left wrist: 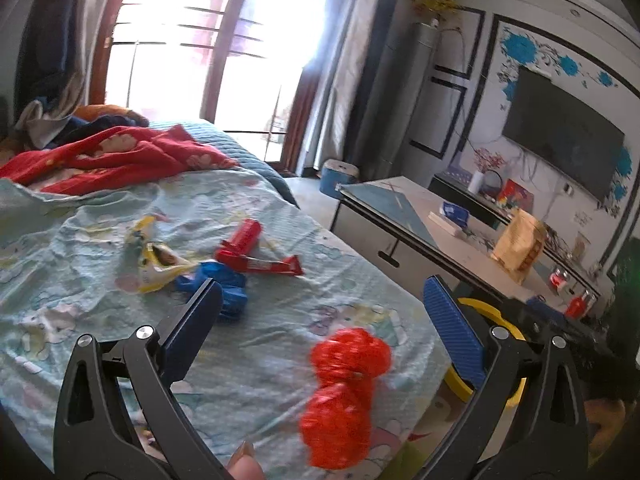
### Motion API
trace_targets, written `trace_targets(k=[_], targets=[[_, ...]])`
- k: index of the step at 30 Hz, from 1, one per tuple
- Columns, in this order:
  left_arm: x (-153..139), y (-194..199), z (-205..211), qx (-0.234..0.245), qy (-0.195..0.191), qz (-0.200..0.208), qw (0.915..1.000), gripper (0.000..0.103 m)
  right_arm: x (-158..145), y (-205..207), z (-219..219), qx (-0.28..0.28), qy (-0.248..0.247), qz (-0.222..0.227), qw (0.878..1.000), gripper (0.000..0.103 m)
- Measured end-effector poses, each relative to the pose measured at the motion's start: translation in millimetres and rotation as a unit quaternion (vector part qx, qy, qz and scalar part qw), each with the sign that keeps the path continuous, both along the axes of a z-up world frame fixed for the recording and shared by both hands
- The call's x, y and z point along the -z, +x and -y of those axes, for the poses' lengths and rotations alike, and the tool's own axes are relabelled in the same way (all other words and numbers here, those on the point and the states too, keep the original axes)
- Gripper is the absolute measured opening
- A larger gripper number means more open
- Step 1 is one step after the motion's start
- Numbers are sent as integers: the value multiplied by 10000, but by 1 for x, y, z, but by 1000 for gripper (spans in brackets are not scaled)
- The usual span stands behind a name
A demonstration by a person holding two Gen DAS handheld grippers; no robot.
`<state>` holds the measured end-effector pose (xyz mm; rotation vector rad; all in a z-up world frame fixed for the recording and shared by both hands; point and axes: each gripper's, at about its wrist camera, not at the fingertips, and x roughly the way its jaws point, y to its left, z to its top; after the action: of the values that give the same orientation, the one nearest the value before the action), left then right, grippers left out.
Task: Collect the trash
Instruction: 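Move both open tools back over the trash on the bed, then grasp the yellow-white snack packet with the left tool while the right tool grasps the red plastic bag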
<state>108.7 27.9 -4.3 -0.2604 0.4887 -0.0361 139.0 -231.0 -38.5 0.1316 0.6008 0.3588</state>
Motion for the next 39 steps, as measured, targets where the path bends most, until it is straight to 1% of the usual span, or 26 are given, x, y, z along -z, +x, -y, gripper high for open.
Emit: trace_targets(k=[3, 5, 9, 16, 24, 27, 30, 32, 34, 35, 36, 37, 38, 39], targets=[[2, -1, -20, -221, -99, -4, 9997, 92, 0, -5, -14, -169, -72, -16, 9998, 94], [3, -3, -35, -398, -240, -9, 9989, 92, -1, -11, -24, -302, -143, 23, 9994, 95], [4, -4, -60, -611, -410, -10, 9973, 92, 1, -14, -40, -492, -211, -25, 9986, 95], [11, -6, -94, -975, -570, -90, 9936, 92, 8, -21, -77, -884, -399, -175, 9951, 96], [27, -2, -123, -1180, -739, -307, 9898, 92, 18, -26, -121, -1257, -577, -311, 9899, 96], [34, 1, -135, -1207, -853, -400, 9882, 92, 26, -26, -141, -1403, -720, -416, 9866, 96], [43, 5, -146, -1244, -1022, -527, 9855, 92, 32, -23, -150, -1451, -764, -536, 9850, 96], [49, 7, -152, -1247, -1202, -573, 9832, 87, 37, -21, -157, -1462, -820, -593, 9841, 96], [55, 11, -157, -1167, -1437, -625, 9807, 78, 42, -18, -162, -1451, -877, -667, 9833, 96], [58, 15, -159, -1130, -1512, -663, 9798, 75, 44, -16, -163, -1437, -895, -703, 9831, 96], [60, 18, -160, -1098, -1549, -696, 9793, 69, 46, -14, -163, -1416, -906, -747, 9829, 96], [62, 20, -160, -1055, -1597, -719, 9789, 66, 49, -11, -163, -1380, -904, -796, 9831, 96], [63, 24, -160, -1009, -1661, -750, 9781, 66, 51, -9, -163, -1343, -899, -850, 9832, 96], [66, 28, -162, -932, -1790, -809, 9761, 62, 54, -6, -163, -1319, -889, -904, 9831, 96]])
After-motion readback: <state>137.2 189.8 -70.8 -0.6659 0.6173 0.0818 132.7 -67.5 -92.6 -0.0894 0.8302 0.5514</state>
